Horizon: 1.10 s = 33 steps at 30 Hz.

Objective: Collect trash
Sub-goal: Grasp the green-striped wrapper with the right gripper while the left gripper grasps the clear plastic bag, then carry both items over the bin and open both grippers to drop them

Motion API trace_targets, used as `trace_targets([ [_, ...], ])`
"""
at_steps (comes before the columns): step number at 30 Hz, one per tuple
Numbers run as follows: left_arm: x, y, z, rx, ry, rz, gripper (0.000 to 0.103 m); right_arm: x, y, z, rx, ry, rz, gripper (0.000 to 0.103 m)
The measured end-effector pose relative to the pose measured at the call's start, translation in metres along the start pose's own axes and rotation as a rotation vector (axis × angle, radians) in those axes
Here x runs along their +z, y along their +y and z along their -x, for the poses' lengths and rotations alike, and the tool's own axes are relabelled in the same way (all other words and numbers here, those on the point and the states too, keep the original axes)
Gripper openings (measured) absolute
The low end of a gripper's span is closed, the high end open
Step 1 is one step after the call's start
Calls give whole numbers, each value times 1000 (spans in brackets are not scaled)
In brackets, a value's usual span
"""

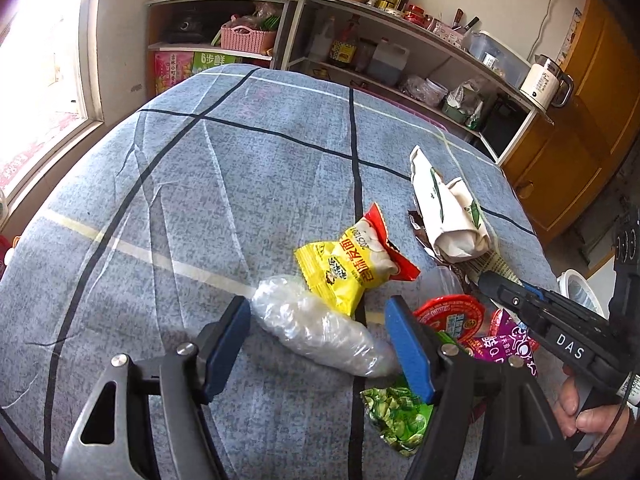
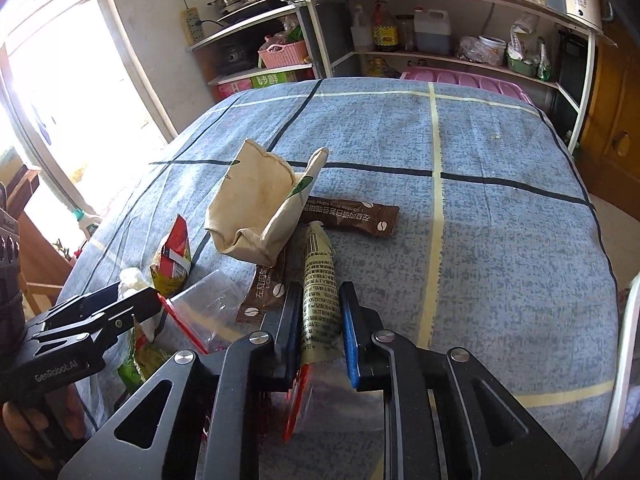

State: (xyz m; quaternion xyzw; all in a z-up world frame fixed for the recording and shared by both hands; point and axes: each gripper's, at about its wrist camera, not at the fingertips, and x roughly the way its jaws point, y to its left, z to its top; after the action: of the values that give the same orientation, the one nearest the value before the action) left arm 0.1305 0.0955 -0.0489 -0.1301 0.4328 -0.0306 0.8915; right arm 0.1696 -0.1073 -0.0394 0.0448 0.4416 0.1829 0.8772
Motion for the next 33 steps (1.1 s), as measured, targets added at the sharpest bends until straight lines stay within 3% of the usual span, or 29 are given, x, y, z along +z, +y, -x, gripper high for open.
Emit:
trace_targets([
  [10, -2, 3, 1, 9, -7, 15, 46, -1, -7, 20, -7, -56, -37, 19],
  [12, -2, 5, 1, 8, -9, 18, 30, -1, -7, 23, -7, -66, -40, 19],
  [21, -4, 0, 5, 13, -8, 0, 30, -8, -11, 34, 3, -95, -62, 19],
  [33, 4, -24, 41, -7, -103, -53, 30, -11, -22, 57, 40, -147, -89, 19],
])
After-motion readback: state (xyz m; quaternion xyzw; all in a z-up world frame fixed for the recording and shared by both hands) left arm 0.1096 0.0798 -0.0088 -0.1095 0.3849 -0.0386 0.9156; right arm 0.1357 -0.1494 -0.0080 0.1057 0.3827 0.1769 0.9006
